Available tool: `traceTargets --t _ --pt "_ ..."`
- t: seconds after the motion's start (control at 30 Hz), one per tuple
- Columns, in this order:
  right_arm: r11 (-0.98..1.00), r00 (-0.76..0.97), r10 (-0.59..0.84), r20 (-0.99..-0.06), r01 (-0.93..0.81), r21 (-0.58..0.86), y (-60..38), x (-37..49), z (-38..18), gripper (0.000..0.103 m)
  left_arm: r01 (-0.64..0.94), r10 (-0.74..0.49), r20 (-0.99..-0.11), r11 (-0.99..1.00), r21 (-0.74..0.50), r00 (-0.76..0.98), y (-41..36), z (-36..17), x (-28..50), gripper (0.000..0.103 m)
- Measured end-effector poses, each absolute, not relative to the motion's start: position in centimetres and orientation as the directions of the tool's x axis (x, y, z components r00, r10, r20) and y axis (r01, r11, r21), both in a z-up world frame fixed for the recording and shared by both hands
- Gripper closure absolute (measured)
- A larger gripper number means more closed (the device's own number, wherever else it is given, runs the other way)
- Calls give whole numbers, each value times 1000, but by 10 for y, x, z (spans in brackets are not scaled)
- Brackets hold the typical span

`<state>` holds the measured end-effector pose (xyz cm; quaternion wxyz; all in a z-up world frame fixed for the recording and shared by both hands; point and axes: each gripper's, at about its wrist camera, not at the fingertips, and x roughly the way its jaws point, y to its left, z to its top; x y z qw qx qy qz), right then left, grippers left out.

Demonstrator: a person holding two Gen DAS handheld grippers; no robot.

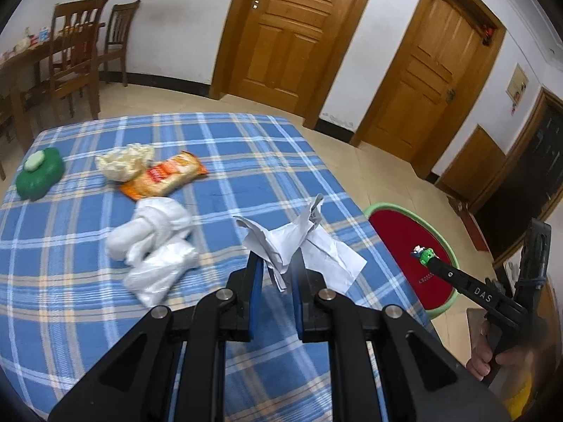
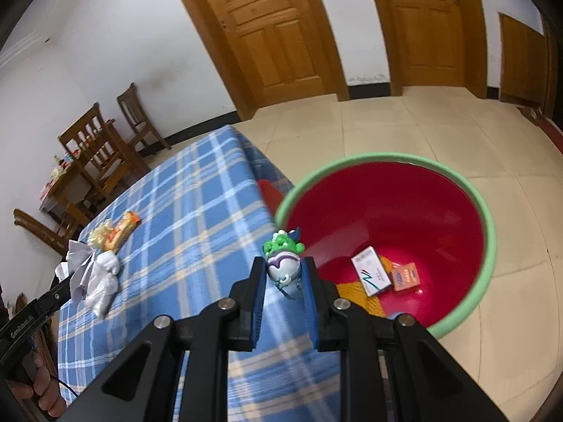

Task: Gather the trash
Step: 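Open the right tool to drop the green toy into the bin, then carry the tissue paper over the bin and open the left tool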

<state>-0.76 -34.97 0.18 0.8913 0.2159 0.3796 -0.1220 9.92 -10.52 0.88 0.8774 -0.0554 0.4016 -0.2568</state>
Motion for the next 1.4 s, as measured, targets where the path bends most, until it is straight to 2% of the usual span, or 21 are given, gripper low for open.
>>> traceTargets --t 0.77,1.1,1.4 --pt "815 664 -97 -742 480 323 -406 -32 -16 79 564 -528 -720 794 -230 451 -202 5 103 89" --pt "806 678 -132 -723 498 320 -417 -47 -5 66 631 -549 -736 745 -216 397 -243 0 100 89" --pt "795 674 -173 -719 527 302 -424 -57 0 59 691 -565 -748 693 -203 347 -284 -6 99 88"
